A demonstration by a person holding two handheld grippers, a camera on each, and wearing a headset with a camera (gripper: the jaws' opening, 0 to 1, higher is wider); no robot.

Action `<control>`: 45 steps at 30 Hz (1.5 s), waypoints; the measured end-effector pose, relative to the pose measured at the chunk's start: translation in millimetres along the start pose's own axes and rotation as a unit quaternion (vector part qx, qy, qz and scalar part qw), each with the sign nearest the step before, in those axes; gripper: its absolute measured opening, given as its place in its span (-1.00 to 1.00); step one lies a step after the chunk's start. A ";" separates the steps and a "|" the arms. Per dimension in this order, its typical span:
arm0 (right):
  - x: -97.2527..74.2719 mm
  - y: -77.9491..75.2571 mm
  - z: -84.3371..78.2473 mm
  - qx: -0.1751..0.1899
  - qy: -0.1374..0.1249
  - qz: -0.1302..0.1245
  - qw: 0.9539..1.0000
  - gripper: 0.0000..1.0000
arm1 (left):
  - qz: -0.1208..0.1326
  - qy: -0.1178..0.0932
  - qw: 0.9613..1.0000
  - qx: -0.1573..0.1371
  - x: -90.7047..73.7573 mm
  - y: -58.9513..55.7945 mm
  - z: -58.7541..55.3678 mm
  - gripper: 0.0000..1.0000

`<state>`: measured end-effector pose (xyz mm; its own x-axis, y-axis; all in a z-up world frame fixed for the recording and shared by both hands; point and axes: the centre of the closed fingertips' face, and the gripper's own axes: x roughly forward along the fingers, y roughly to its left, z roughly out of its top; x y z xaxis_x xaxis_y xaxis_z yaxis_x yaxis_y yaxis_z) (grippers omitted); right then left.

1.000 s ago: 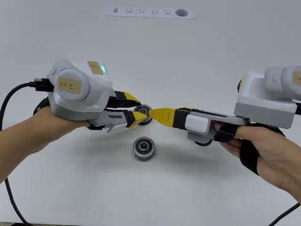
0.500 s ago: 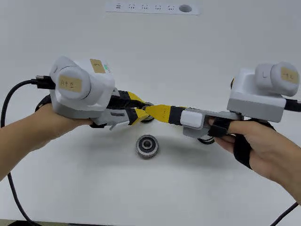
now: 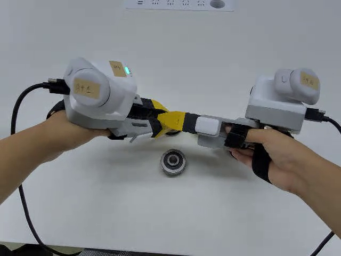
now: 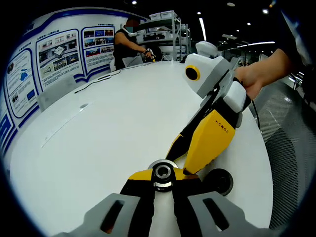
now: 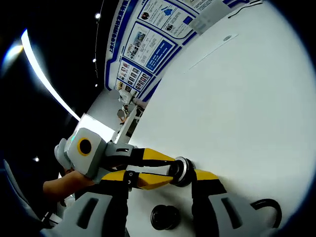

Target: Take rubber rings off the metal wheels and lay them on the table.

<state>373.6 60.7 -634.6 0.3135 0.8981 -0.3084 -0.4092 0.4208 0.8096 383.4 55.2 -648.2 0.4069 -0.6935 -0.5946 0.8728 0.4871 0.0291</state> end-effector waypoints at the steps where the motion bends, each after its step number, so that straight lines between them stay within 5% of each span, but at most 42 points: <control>1: -0.5 0.4 -0.3 0.002 0.000 0.001 1.000 0.04 | 0.000 0.000 1.000 -0.001 -0.1 0.1 0.0 -0.74; 10: -7.5 -4.9 -2.2 0.026 -0.001 0.002 1.000 -0.15 | 0.000 0.000 1.000 0.000 1.0 0.6 -0.3 -0.74; 15: -11.0 -2.0 -0.2 0.054 -0.016 0.014 0.998 -0.52 | -0.001 0.000 1.000 0.000 1.4 1.1 -0.4 -0.74; 20: -9.4 -9.7 -1.2 0.033 -0.013 -0.010 0.999 -0.31 | -0.001 0.001 1.000 0.000 1.9 1.3 -0.4 -0.75; 27: -7.2 -10.8 -0.9 0.033 -0.012 -0.006 0.999 -0.18 | -0.002 0.000 1.000 0.000 2.1 1.5 -0.6 -0.75; 45: -5.2 -8.2 -2.3 0.046 -0.009 0.014 0.999 -0.22 | -0.001 0.001 1.000 0.000 2.2 2.4 -1.0 -0.75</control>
<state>373.4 52.9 -640.9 0.3179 0.9068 -0.2770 -0.3371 0.3811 0.8609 386.1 55.3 -650.3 0.4039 -0.6941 -0.5959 0.8743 0.4845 0.0281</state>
